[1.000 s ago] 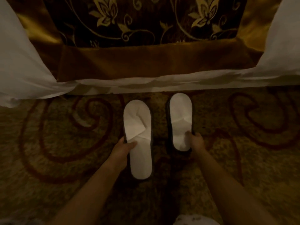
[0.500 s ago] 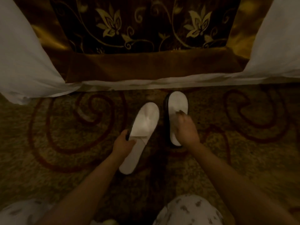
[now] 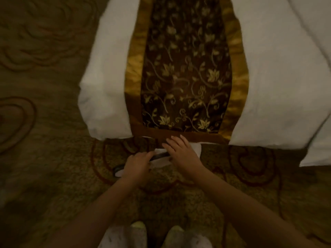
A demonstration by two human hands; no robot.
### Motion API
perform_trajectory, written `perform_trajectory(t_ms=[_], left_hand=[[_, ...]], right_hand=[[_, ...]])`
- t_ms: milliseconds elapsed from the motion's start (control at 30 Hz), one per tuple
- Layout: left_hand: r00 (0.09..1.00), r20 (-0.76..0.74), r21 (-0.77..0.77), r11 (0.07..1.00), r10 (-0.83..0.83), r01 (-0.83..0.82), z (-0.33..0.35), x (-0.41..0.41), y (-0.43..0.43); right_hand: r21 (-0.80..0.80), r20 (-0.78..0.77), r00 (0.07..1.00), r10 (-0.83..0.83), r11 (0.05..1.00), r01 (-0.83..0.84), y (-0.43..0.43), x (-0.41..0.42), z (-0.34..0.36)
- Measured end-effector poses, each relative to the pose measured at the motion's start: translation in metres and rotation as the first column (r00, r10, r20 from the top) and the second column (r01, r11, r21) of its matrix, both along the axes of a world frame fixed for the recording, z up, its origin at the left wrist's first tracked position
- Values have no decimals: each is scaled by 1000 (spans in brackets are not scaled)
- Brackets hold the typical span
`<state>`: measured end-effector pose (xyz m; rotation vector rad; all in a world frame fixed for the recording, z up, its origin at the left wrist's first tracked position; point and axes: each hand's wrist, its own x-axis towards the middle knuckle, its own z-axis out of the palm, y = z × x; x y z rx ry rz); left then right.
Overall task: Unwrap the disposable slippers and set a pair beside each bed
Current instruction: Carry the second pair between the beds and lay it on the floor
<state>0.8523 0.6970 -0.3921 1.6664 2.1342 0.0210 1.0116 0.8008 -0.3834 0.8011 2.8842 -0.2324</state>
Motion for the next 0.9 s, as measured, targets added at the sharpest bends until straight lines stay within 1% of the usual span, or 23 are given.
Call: perform_trajectory(t_ms=[100,200,300,433,500,600,700,900], left_hand=[[999,12,12,999,43,-43,76,-24,-12],[996,31,14,997,79,-79,146,-58,-28],[990,35,33,990,138,-139,207,-100,-42],[974,14,107,968,227,-227,281,-165,-59],[960,15,158,948,278,-277,310,-198,-64],[942,-1,218,920,335,-326,340,-244,-66],[934,-22,233,910,357,-343,352,-284,-60],[926,-95,114,928,365,-355,346,-368,-21]], right_hand=[[-127,19,1000,15,992,-13,-5,-28,71],[-183,44,999,32,983,-23,-9,-64,142],[-186,50,995,81,980,-71,-15,-114,209],[-138,-14,989,146,980,-146,-24,-187,283],[-124,-73,985,154,979,-162,-25,-222,309],[-126,-173,973,155,976,-178,-23,-268,337],[-123,-198,965,171,973,-198,-12,-311,347],[-136,-150,964,220,961,-240,29,-399,331]])
